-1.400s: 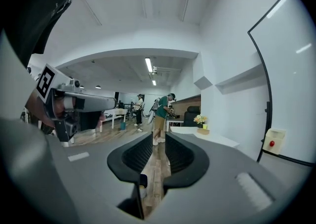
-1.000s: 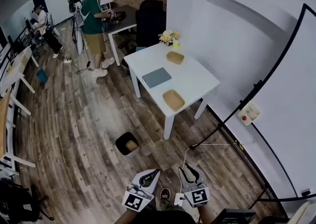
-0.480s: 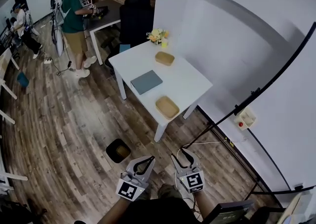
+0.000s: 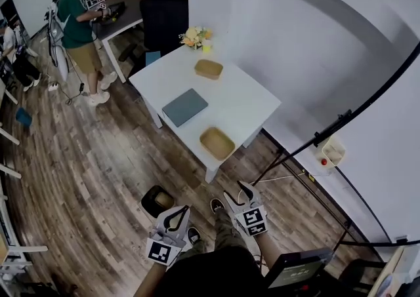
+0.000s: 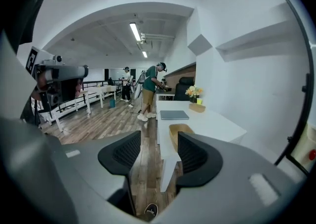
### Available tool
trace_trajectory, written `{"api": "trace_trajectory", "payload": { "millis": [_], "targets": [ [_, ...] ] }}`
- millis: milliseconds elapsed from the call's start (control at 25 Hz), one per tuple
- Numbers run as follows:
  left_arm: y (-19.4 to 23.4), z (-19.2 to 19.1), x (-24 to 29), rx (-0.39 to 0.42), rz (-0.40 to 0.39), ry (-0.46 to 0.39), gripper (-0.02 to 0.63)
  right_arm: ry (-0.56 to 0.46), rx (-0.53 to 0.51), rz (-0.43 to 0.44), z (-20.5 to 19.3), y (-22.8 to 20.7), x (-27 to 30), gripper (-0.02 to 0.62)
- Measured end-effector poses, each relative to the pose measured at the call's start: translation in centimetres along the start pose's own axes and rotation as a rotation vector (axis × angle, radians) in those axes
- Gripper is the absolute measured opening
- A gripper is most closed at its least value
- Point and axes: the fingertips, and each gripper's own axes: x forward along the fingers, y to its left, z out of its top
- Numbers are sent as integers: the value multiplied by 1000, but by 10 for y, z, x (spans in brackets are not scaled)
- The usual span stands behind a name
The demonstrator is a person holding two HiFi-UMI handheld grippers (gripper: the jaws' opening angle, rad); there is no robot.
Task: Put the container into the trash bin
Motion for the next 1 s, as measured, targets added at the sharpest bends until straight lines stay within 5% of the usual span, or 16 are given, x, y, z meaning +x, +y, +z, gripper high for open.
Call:
{"api": "trace_trajectory", "payload": {
  "millis": [520, 1000],
  "targets": [
    [30, 30, 109, 29, 123, 21, 2, 110, 0, 122, -8, -115, 134, 330],
    [46, 29, 140, 28, 250, 25, 2, 248, -26, 215, -43, -151, 205, 333]
  ]
}}
